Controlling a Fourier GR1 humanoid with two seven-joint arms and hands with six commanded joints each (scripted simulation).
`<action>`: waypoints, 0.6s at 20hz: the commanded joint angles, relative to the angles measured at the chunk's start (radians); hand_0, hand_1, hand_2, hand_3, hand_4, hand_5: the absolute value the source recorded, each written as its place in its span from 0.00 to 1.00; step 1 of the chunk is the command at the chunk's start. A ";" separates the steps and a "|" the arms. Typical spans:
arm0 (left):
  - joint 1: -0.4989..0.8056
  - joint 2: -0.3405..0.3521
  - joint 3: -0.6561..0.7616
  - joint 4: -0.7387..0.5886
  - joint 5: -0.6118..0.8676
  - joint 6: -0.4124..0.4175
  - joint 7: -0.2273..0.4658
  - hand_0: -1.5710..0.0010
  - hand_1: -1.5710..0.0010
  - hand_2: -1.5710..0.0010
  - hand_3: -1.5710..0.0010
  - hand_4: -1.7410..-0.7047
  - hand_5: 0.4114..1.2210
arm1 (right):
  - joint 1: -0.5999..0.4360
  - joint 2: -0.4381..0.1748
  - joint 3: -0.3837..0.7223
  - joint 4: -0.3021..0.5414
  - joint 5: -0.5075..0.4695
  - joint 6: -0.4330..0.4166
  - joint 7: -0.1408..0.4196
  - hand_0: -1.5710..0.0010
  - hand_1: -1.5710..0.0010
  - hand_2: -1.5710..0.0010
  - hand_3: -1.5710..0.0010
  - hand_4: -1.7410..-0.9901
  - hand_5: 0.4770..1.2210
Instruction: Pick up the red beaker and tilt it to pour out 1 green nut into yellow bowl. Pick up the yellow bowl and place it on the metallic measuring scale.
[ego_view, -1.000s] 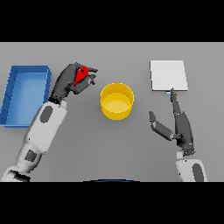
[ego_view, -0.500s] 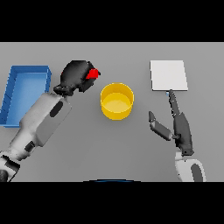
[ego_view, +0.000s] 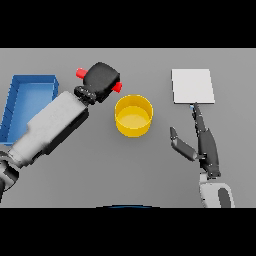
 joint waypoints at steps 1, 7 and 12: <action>-0.020 0.006 -0.027 0.008 -0.021 -0.011 -0.021 0.00 0.00 0.00 0.19 0.04 0.99 | 0.008 -0.002 -0.003 -0.007 -0.003 -0.001 -0.007 1.00 1.00 1.00 1.00 0.60 0.27; -0.123 -0.010 -0.191 0.067 -0.121 -0.093 -0.099 0.00 0.00 0.00 0.05 0.01 1.00 | 0.016 0.011 -0.012 -0.004 -0.028 -0.001 -0.022 1.00 1.00 1.00 1.00 0.60 0.22; -0.185 -0.021 -0.313 0.107 -0.202 -0.124 -0.122 0.00 0.00 0.00 0.02 0.00 1.00 | 0.016 0.015 -0.007 0.002 -0.012 -0.010 -0.025 1.00 1.00 1.00 1.00 0.60 0.20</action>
